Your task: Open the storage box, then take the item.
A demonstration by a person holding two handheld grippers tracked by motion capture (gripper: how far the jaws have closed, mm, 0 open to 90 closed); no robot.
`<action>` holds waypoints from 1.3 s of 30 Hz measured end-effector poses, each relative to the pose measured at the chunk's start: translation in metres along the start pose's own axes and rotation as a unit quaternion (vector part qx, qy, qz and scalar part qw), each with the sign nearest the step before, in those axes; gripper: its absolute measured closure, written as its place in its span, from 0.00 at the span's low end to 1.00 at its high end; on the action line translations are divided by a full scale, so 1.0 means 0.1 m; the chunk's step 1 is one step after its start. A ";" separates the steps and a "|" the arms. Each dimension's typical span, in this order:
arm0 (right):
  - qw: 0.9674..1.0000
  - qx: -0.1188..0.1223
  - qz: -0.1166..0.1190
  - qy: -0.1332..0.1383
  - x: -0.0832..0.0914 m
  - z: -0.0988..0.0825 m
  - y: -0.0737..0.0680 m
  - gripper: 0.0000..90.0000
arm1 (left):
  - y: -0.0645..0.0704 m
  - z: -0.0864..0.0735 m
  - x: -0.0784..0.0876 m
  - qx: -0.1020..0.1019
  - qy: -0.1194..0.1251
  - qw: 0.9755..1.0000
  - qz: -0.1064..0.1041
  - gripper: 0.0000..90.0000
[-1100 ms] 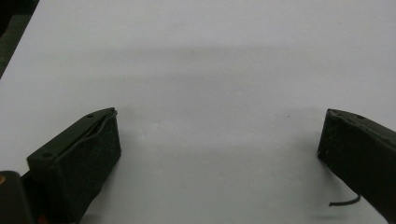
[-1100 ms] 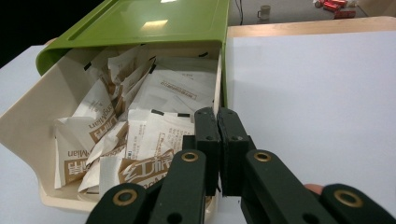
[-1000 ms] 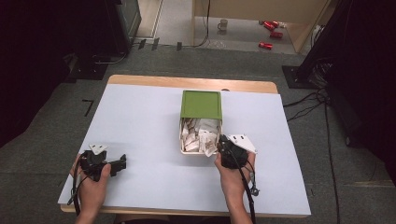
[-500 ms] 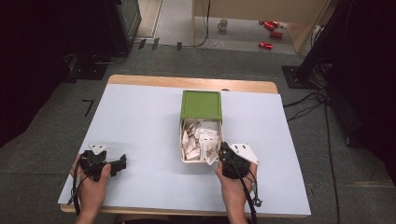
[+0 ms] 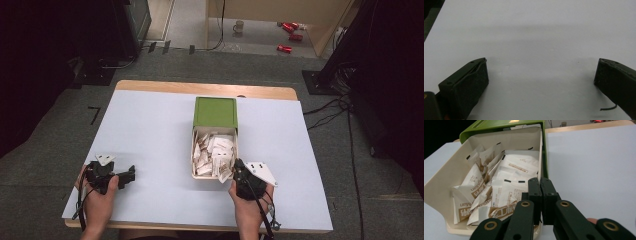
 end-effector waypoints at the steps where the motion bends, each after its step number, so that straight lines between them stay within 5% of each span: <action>1: 1.000 0.000 0.000 0.000 0.00 0.00 0.00 0.97 | 0.00 0.00 0.00 0.000 0.000 1.000 0.000 0.00; 4: 0.999 -0.015 0.022 0.020 0.02 0.06 0.00 0.77 | 0.00 0.00 0.00 -0.001 -0.001 1.000 0.000 0.00; 14: 0.999 0.014 0.038 0.030 0.15 0.11 -0.11 0.60 | 0.00 0.00 0.00 -0.001 0.000 1.000 0.000 0.00; 26: 0.997 0.026 0.069 0.036 0.24 0.08 -0.31 0.56 | 0.00 0.00 0.00 -0.001 0.000 1.000 0.000 0.00; 39: 0.995 0.054 0.078 0.003 0.13 -0.14 -0.49 0.57 | 0.00 0.00 0.00 -0.001 0.000 1.000 0.000 0.00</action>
Point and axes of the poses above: each handheld gripper's, and its own axes: x roughly backward along the jaws, z roughly out of its top, y roughly to its right, the point moved 7 cm from there along -x, roughly forward along the jaws, and after that the axes turned 10 degrees about -z, right-handed, at the moved point
